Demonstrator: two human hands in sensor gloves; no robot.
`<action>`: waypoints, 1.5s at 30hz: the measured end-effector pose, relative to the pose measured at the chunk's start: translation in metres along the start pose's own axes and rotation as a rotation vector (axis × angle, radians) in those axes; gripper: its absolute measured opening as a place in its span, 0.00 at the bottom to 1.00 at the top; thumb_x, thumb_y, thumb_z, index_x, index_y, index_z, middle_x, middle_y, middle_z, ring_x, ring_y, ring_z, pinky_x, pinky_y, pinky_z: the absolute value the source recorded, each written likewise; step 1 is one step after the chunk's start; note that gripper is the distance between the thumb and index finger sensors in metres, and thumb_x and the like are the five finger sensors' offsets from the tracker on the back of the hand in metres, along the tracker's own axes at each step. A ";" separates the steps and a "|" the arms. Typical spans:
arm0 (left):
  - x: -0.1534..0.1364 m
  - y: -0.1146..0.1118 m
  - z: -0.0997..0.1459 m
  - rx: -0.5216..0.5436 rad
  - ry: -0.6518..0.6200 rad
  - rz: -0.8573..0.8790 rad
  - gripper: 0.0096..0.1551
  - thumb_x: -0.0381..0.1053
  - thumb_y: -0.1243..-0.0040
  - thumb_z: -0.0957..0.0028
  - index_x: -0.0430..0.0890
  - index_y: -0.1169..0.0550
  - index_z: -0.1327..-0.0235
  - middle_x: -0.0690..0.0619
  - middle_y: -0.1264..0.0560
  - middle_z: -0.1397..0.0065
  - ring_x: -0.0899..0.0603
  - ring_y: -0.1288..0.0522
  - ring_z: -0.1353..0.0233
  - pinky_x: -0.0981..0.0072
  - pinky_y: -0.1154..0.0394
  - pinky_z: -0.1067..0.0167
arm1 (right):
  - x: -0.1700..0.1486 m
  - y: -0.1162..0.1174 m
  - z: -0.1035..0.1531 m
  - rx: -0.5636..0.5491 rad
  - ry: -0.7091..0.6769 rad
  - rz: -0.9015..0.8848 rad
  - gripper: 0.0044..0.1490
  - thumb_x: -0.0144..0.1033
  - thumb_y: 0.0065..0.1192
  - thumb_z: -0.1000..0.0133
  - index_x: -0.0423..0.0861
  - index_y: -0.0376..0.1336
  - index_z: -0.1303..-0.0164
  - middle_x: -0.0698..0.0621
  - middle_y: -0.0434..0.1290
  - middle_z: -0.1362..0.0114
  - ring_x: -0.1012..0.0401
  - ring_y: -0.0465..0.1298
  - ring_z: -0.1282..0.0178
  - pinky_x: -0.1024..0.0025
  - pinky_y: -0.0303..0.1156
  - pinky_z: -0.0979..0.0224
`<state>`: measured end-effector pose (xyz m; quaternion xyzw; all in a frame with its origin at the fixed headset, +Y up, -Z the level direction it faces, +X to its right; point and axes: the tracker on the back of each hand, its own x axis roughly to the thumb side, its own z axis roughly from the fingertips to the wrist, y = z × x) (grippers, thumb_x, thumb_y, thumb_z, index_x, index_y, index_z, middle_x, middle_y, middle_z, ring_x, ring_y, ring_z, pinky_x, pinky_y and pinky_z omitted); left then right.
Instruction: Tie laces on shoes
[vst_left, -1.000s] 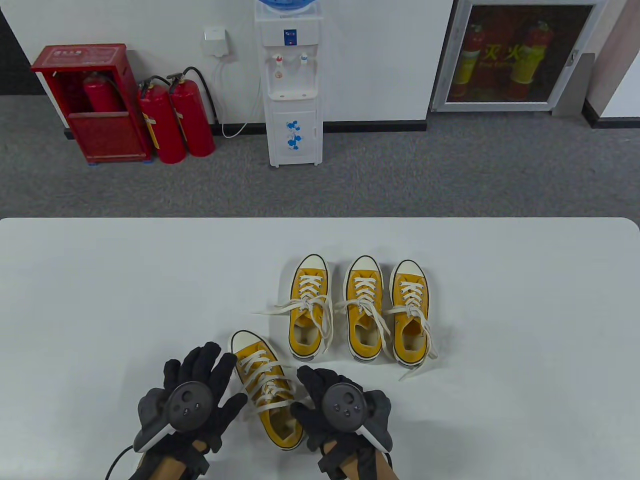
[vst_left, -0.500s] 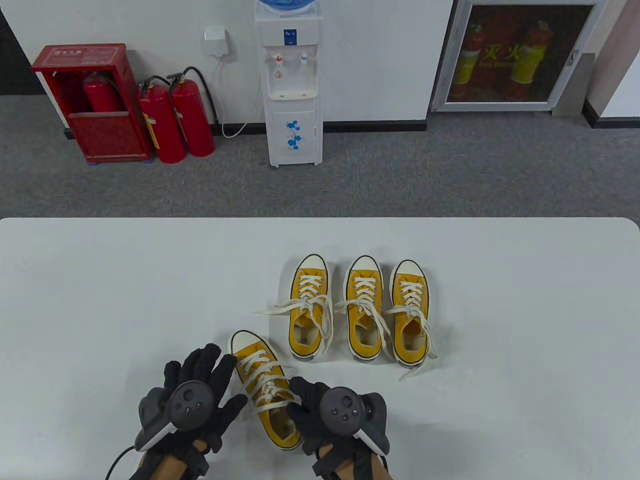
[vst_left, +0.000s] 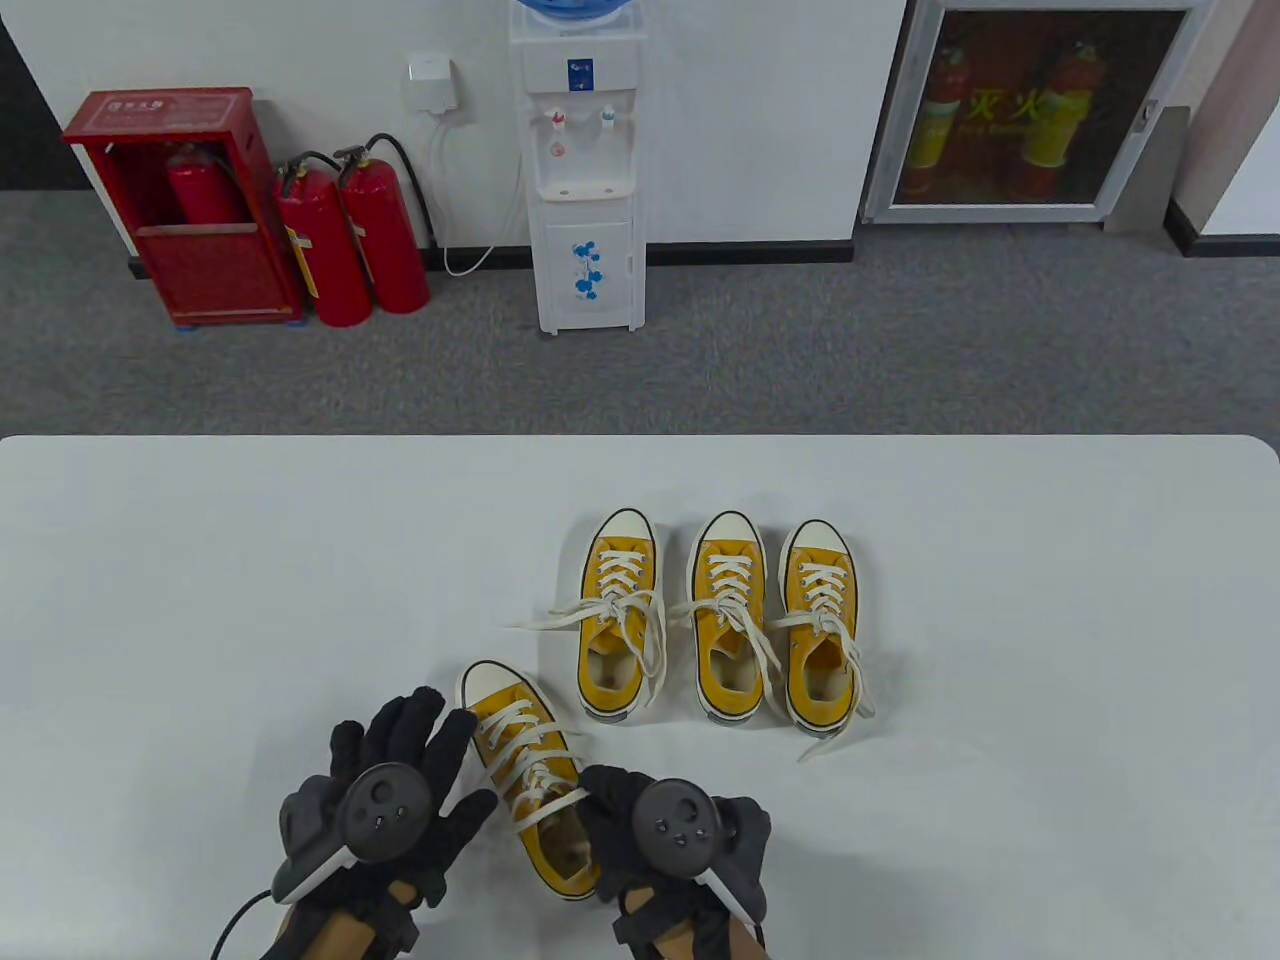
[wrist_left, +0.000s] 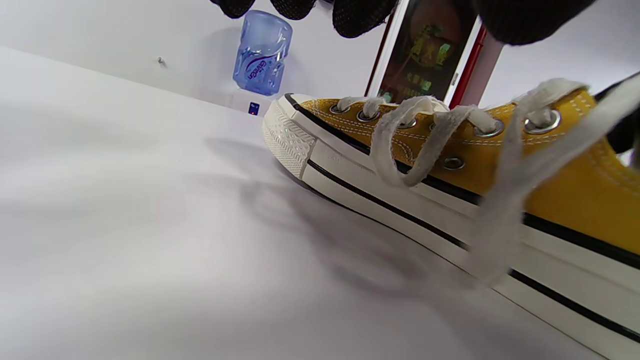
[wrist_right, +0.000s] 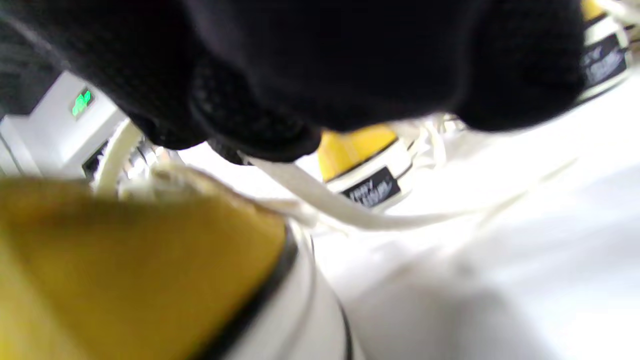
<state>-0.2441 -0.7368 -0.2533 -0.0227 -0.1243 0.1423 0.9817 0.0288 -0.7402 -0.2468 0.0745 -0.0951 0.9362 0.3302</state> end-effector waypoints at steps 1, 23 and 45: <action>0.000 0.000 0.000 0.000 0.000 0.000 0.49 0.73 0.50 0.48 0.55 0.45 0.16 0.42 0.56 0.10 0.28 0.54 0.12 0.17 0.63 0.28 | -0.002 -0.005 -0.001 -0.018 0.008 -0.020 0.26 0.49 0.74 0.52 0.50 0.78 0.48 0.58 0.86 0.64 0.71 0.82 0.86 0.64 0.84 0.64; -0.002 0.000 0.000 0.004 0.004 0.012 0.49 0.73 0.50 0.48 0.55 0.45 0.16 0.42 0.56 0.10 0.28 0.54 0.12 0.17 0.63 0.28 | -0.069 -0.035 -0.014 -0.137 0.210 -1.018 0.33 0.49 0.59 0.45 0.51 0.63 0.30 0.55 0.77 0.34 0.50 0.83 0.35 0.47 0.75 0.32; -0.006 -0.001 0.000 0.001 0.023 0.048 0.48 0.73 0.50 0.48 0.55 0.44 0.16 0.43 0.54 0.10 0.29 0.52 0.12 0.18 0.61 0.28 | -0.086 -0.021 -0.015 -0.060 0.335 -1.255 0.36 0.35 0.61 0.46 0.48 0.57 0.25 0.52 0.70 0.31 0.72 0.82 0.66 0.72 0.84 0.60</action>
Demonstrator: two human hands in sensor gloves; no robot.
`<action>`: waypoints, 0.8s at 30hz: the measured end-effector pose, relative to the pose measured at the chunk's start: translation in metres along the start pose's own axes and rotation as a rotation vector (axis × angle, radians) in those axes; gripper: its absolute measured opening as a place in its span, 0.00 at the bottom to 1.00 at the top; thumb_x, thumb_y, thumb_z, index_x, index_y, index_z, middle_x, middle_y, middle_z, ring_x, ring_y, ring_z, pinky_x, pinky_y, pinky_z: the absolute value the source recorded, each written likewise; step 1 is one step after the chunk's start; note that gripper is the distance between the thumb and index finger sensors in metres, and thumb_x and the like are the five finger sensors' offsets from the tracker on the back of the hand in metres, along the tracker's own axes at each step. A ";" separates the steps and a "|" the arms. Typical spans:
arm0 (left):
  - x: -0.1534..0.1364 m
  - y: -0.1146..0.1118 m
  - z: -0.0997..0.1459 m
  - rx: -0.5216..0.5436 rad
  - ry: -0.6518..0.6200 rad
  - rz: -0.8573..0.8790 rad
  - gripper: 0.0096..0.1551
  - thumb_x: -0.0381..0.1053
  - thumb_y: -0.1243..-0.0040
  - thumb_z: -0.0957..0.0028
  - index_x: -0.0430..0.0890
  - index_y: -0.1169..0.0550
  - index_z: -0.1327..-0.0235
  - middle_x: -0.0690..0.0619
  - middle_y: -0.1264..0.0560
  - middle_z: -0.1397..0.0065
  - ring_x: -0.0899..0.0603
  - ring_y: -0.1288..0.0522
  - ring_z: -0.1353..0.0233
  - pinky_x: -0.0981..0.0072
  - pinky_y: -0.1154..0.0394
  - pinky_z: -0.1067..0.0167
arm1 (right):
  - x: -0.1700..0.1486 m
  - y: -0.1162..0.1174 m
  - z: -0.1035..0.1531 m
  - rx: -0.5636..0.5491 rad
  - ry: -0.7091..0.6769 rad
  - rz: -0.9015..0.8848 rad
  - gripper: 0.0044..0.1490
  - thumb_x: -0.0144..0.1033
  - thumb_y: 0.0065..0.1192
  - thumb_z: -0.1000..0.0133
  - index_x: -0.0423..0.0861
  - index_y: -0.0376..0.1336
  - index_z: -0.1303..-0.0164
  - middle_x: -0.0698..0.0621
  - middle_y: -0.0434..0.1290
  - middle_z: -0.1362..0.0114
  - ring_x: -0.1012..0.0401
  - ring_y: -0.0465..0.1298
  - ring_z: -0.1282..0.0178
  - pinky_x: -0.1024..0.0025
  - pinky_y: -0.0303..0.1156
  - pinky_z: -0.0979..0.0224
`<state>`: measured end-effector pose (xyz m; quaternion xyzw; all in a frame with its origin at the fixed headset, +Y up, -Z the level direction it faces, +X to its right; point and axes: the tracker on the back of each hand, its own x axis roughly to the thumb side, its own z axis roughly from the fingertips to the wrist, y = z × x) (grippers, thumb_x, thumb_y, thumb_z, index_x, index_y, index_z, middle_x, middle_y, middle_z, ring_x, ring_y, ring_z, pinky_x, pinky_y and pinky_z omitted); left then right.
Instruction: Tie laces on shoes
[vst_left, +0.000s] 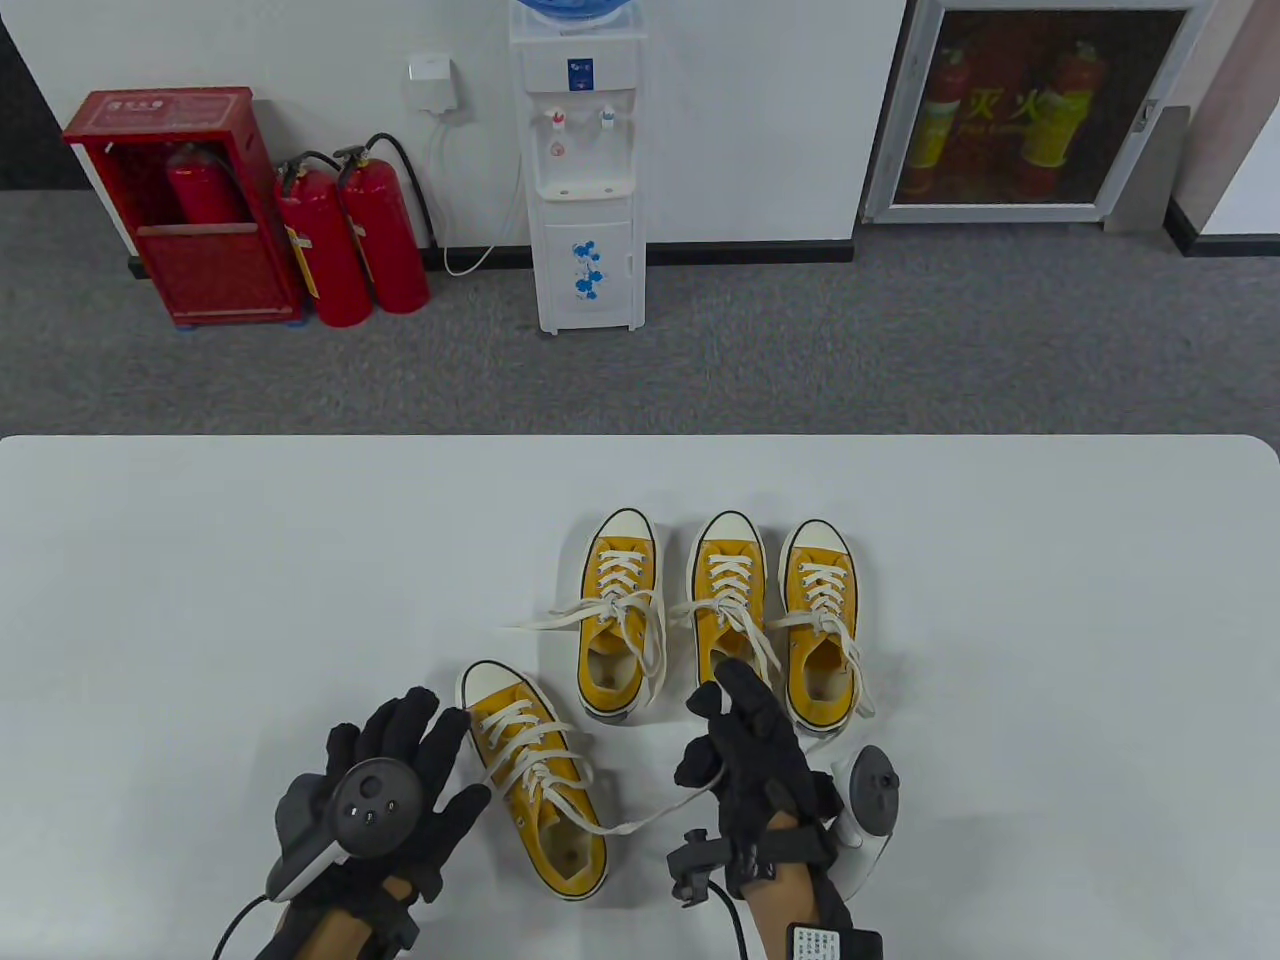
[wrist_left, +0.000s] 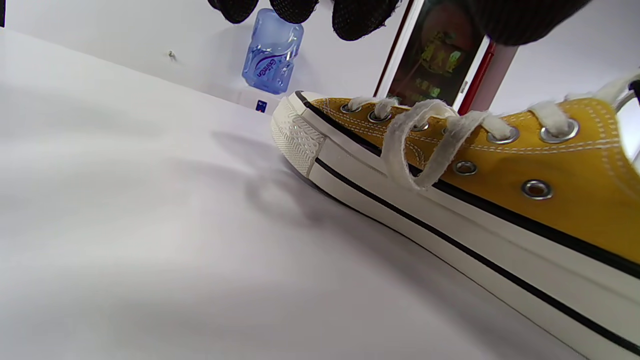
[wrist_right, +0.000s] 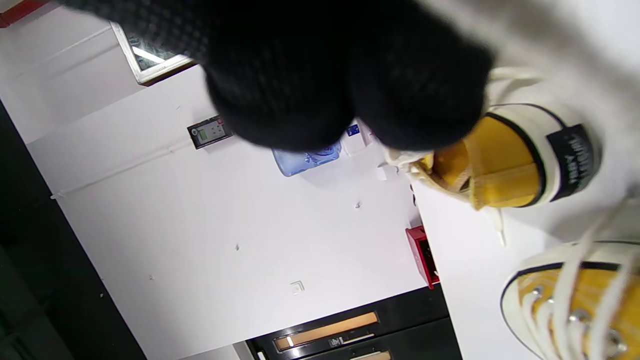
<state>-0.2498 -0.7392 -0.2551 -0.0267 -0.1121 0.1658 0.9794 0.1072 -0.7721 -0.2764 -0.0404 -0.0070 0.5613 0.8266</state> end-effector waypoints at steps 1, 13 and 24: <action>-0.001 -0.001 0.000 -0.005 0.003 0.009 0.48 0.73 0.50 0.48 0.55 0.43 0.16 0.43 0.54 0.10 0.29 0.51 0.12 0.18 0.60 0.28 | 0.000 -0.001 0.000 -0.022 0.013 0.021 0.35 0.35 0.60 0.46 0.48 0.58 0.26 0.52 0.71 0.32 0.73 0.82 0.69 0.73 0.84 0.63; -0.010 -0.012 -0.006 -0.016 0.115 0.129 0.39 0.68 0.42 0.48 0.50 0.28 0.27 0.41 0.34 0.18 0.32 0.29 0.25 0.23 0.46 0.28 | 0.006 -0.002 -0.001 -0.044 -0.026 0.252 0.32 0.35 0.60 0.46 0.47 0.62 0.29 0.52 0.75 0.37 0.75 0.80 0.78 0.78 0.82 0.73; -0.009 -0.022 -0.013 0.004 0.192 0.199 0.24 0.61 0.33 0.50 0.53 0.15 0.44 0.48 0.18 0.33 0.38 0.18 0.41 0.32 0.32 0.33 | 0.005 0.004 0.000 -0.015 -0.039 0.337 0.32 0.35 0.60 0.46 0.47 0.63 0.29 0.52 0.76 0.38 0.75 0.79 0.79 0.77 0.82 0.73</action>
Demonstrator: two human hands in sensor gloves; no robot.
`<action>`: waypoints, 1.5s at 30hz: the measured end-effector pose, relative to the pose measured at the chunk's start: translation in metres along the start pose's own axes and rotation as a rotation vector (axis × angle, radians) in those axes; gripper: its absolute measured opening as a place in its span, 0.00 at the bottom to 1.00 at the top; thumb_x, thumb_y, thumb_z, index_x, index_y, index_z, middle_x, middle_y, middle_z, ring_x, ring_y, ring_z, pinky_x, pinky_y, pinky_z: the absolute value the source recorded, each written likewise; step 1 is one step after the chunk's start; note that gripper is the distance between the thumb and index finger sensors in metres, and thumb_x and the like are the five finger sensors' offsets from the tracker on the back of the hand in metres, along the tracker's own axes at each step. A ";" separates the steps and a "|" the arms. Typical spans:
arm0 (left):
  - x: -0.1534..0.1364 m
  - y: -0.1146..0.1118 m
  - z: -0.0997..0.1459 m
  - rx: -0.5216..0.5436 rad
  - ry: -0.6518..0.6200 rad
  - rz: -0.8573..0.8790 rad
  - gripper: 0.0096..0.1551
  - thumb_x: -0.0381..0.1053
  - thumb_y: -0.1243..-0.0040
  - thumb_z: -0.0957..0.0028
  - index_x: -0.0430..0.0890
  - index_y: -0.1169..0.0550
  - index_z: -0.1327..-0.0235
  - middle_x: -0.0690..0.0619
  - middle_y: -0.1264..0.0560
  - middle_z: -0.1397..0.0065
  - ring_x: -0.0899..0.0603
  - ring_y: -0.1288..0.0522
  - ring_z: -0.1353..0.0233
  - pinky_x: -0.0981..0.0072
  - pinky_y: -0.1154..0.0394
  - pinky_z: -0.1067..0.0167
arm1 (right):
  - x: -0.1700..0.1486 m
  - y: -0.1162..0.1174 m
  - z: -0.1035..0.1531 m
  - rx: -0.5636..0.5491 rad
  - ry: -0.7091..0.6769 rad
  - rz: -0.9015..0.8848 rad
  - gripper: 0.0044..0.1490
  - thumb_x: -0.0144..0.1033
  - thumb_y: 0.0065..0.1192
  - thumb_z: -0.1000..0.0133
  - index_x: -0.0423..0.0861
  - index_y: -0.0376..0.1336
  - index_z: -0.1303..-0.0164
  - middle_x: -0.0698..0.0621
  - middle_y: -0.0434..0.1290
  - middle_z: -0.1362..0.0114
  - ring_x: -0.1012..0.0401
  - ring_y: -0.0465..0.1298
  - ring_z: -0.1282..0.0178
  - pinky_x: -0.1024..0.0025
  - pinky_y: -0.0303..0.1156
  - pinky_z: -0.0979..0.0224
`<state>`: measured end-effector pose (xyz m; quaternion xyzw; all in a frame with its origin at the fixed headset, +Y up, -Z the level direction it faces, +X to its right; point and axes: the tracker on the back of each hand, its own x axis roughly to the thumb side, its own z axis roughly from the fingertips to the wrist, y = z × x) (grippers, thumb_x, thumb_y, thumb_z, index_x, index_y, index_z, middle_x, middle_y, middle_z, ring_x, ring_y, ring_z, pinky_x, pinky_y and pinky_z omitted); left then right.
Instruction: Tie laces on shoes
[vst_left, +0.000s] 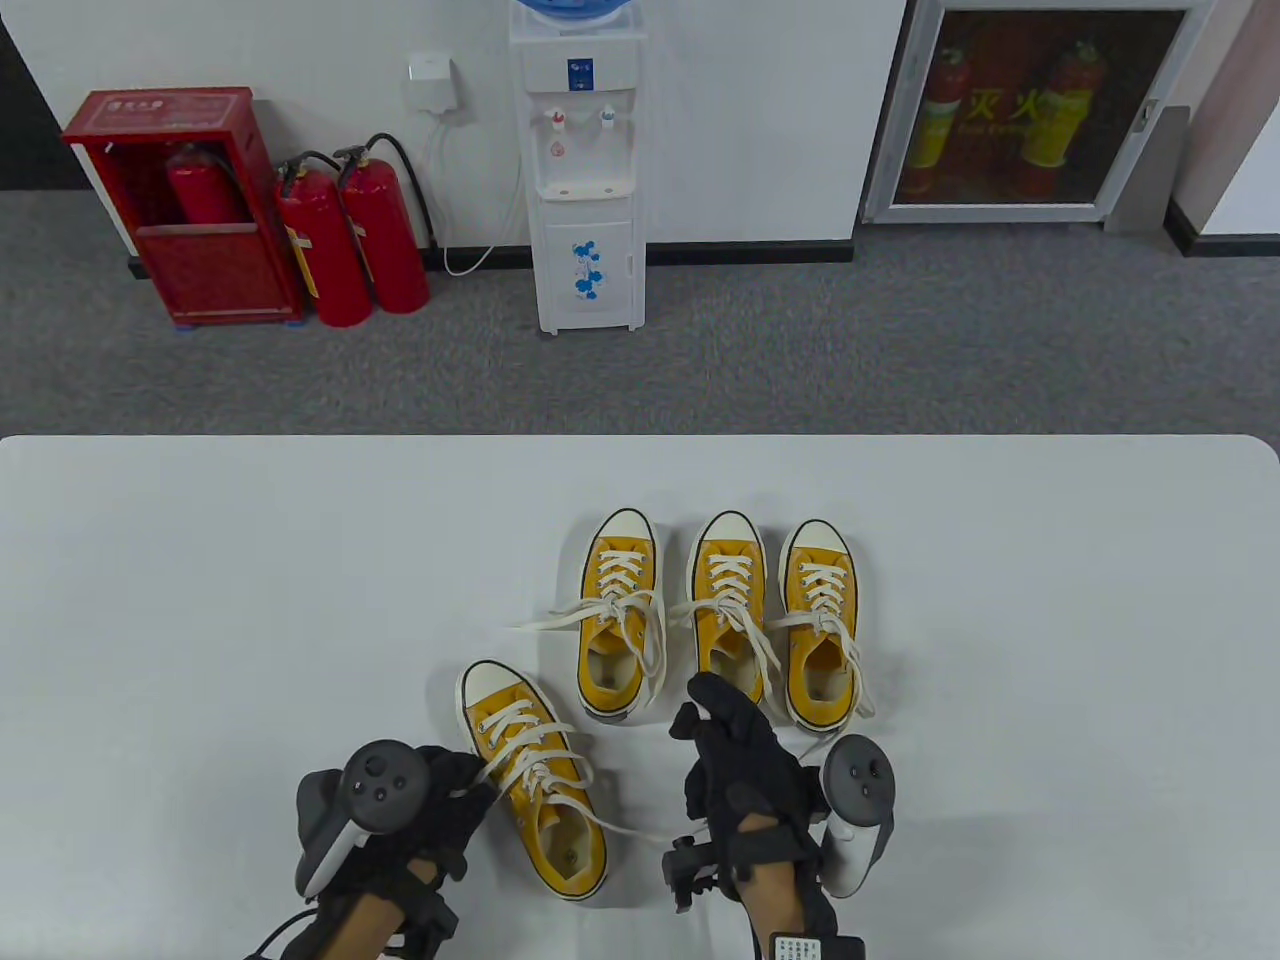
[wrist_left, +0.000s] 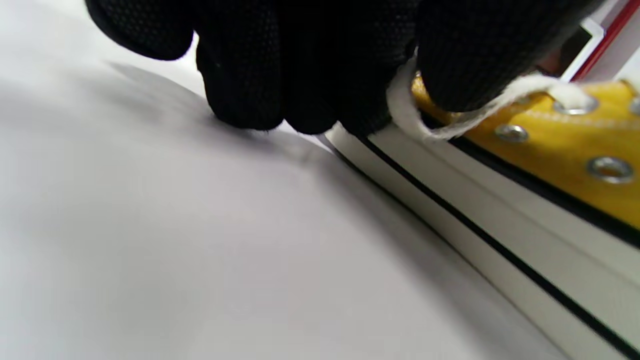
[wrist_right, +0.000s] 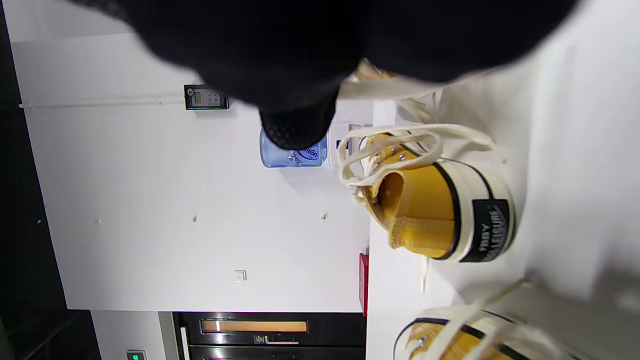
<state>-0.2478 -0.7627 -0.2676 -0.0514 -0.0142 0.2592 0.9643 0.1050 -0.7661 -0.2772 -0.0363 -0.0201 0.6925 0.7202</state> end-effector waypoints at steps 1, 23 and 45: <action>-0.001 0.001 0.000 -0.003 0.002 0.021 0.22 0.59 0.33 0.49 0.53 0.14 0.46 0.48 0.17 0.34 0.38 0.18 0.41 0.33 0.32 0.33 | 0.000 0.000 0.000 0.001 0.000 0.001 0.32 0.35 0.60 0.46 0.47 0.63 0.29 0.52 0.76 0.38 0.75 0.80 0.79 0.77 0.82 0.73; -0.056 0.040 0.006 -0.015 0.008 1.295 0.20 0.62 0.41 0.44 0.59 0.22 0.41 0.55 0.17 0.34 0.43 0.15 0.36 0.38 0.28 0.32 | 0.000 -0.001 0.000 -0.004 0.014 0.003 0.31 0.37 0.61 0.46 0.47 0.63 0.30 0.52 0.76 0.38 0.74 0.80 0.78 0.76 0.82 0.72; -0.076 0.058 0.014 0.117 0.044 1.427 0.21 0.61 0.39 0.44 0.59 0.26 0.39 0.57 0.18 0.41 0.58 0.14 0.74 0.70 0.15 0.76 | 0.001 -0.005 -0.001 -0.014 0.017 0.001 0.31 0.37 0.61 0.45 0.48 0.63 0.29 0.52 0.76 0.38 0.74 0.79 0.78 0.76 0.82 0.72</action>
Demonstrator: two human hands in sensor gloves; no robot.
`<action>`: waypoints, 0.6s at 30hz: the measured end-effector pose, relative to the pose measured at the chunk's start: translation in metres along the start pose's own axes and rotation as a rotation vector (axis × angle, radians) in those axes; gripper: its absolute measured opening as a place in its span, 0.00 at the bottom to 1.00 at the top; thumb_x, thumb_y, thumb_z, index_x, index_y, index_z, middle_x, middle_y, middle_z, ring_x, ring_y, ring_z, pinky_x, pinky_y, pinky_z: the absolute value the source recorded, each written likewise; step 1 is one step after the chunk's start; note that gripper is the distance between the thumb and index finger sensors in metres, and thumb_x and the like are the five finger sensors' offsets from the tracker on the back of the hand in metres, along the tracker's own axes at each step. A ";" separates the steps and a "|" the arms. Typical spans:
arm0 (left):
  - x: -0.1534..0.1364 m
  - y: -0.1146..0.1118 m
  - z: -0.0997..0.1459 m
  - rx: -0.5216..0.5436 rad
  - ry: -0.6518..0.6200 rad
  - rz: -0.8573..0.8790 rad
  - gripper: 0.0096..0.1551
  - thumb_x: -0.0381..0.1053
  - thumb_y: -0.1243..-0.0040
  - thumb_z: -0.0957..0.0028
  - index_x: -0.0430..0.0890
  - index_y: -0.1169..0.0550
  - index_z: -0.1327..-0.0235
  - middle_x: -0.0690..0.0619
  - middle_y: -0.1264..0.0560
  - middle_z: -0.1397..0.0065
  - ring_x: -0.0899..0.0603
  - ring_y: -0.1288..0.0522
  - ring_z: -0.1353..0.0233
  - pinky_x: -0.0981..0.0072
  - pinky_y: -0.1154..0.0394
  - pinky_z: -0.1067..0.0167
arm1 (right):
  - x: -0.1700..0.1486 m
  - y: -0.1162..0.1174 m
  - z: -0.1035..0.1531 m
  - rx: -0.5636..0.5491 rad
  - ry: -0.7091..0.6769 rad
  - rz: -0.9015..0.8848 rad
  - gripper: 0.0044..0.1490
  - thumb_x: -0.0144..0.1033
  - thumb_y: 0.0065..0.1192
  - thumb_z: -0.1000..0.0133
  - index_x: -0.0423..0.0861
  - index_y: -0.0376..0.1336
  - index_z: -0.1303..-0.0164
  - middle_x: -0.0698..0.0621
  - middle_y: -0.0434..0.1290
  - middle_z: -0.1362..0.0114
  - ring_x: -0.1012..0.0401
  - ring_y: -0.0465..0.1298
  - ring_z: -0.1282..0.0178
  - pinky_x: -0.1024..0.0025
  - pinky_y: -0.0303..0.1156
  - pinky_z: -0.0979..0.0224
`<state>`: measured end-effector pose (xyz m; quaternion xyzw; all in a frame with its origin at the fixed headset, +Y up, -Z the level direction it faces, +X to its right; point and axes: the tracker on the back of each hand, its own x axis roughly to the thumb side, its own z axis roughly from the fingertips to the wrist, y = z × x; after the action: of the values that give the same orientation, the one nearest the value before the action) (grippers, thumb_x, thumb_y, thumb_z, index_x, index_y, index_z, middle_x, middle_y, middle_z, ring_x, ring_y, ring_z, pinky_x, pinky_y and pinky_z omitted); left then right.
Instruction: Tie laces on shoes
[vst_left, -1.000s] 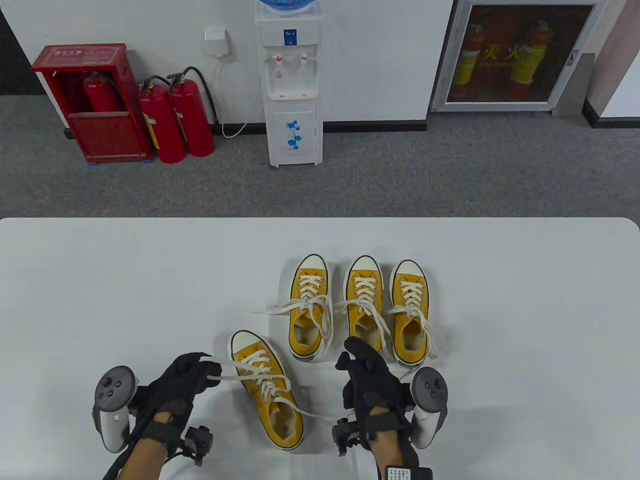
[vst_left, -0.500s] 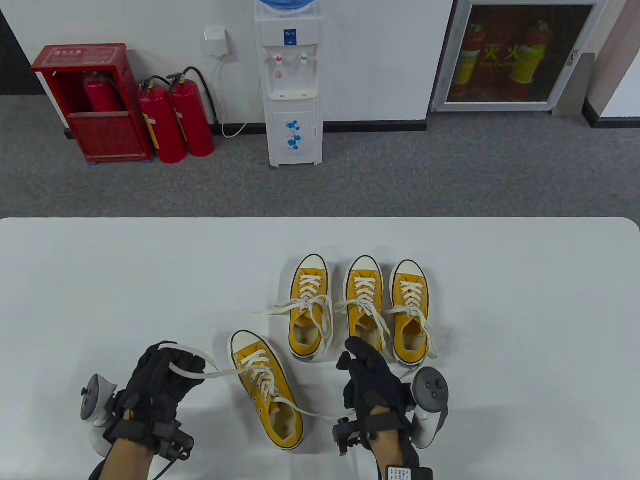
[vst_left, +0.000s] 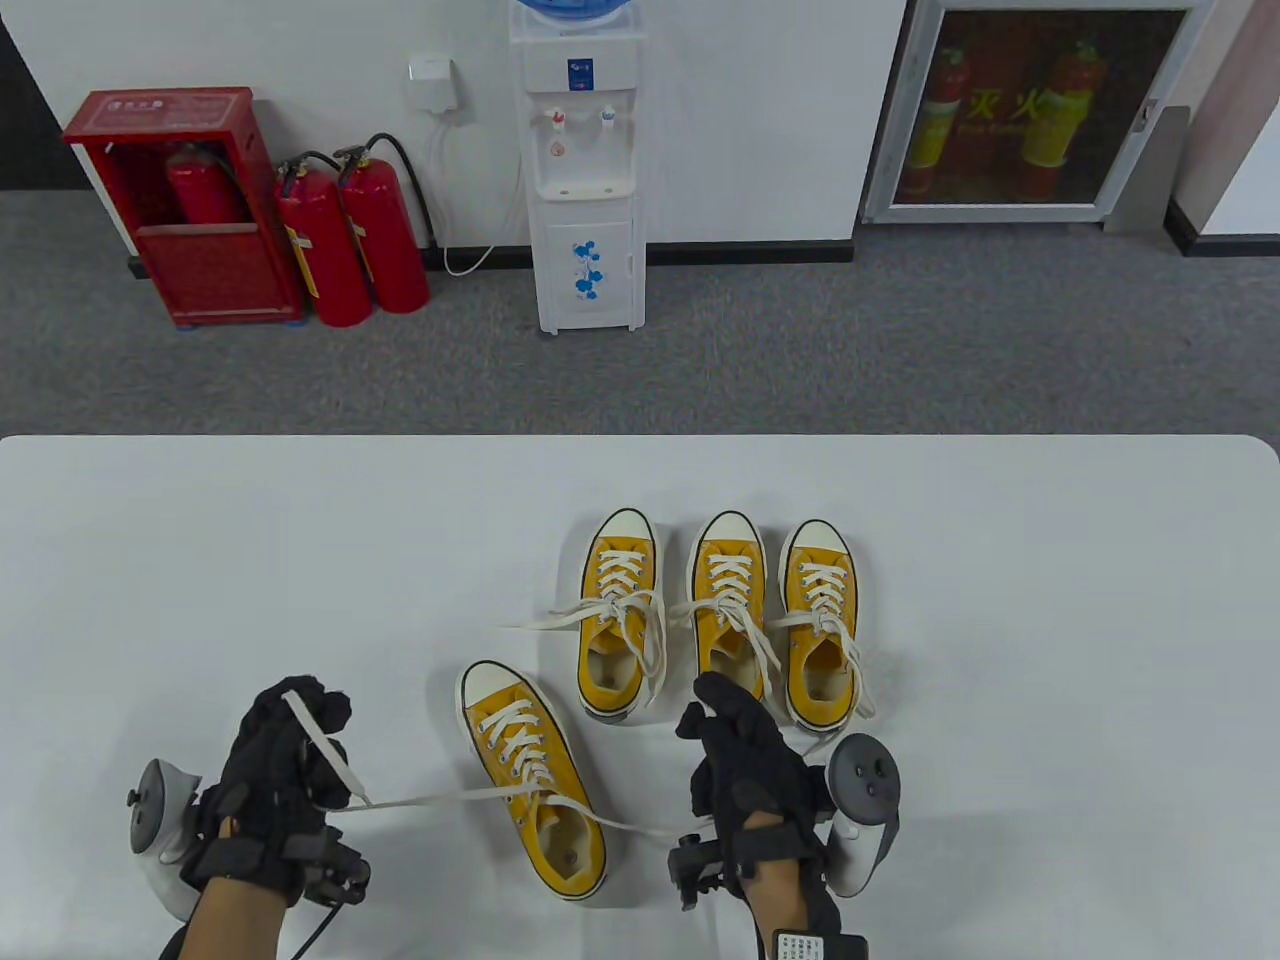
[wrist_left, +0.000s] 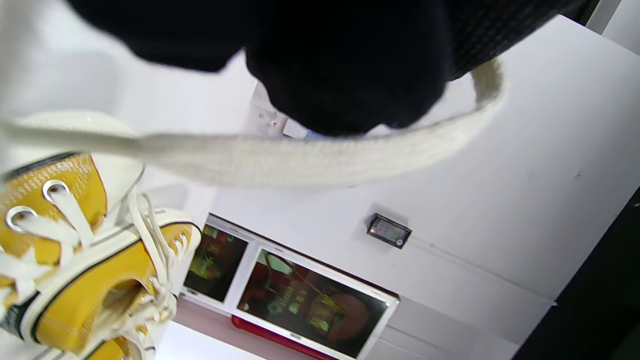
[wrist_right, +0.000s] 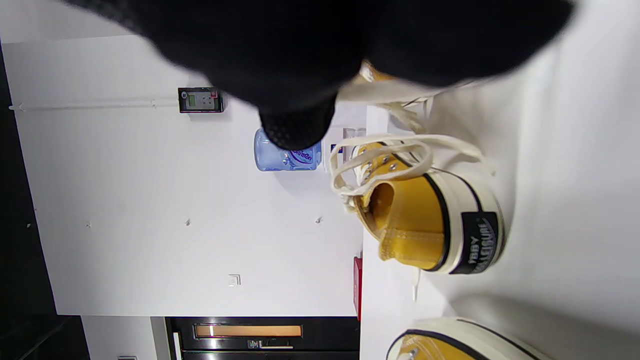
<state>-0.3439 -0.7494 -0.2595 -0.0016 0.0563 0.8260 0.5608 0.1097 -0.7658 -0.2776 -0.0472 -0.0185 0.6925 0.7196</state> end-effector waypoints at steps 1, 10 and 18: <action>0.001 0.001 0.001 0.025 0.006 -0.024 0.21 0.61 0.38 0.44 0.58 0.26 0.40 0.57 0.18 0.42 0.58 0.14 0.76 0.70 0.15 0.78 | 0.000 0.000 0.000 -0.001 0.000 0.000 0.31 0.37 0.60 0.45 0.48 0.63 0.29 0.52 0.76 0.38 0.74 0.79 0.78 0.76 0.82 0.72; -0.003 0.002 0.003 0.055 0.111 -0.157 0.16 0.69 0.33 0.49 0.57 0.16 0.65 0.60 0.12 0.64 0.58 0.15 0.85 0.67 0.15 0.86 | 0.000 -0.001 0.000 0.002 -0.001 0.009 0.31 0.38 0.60 0.45 0.48 0.63 0.30 0.52 0.76 0.38 0.74 0.80 0.78 0.76 0.82 0.72; -0.012 -0.003 0.003 0.022 0.180 -0.069 0.15 0.66 0.38 0.45 0.57 0.15 0.60 0.54 0.08 0.54 0.56 0.13 0.84 0.66 0.15 0.85 | 0.000 0.000 0.000 0.007 -0.007 0.017 0.31 0.38 0.60 0.45 0.48 0.63 0.30 0.52 0.76 0.38 0.74 0.80 0.78 0.76 0.82 0.71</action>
<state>-0.3363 -0.7588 -0.2561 -0.0714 0.1153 0.8020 0.5817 0.1099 -0.7657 -0.2781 -0.0426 -0.0182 0.6987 0.7139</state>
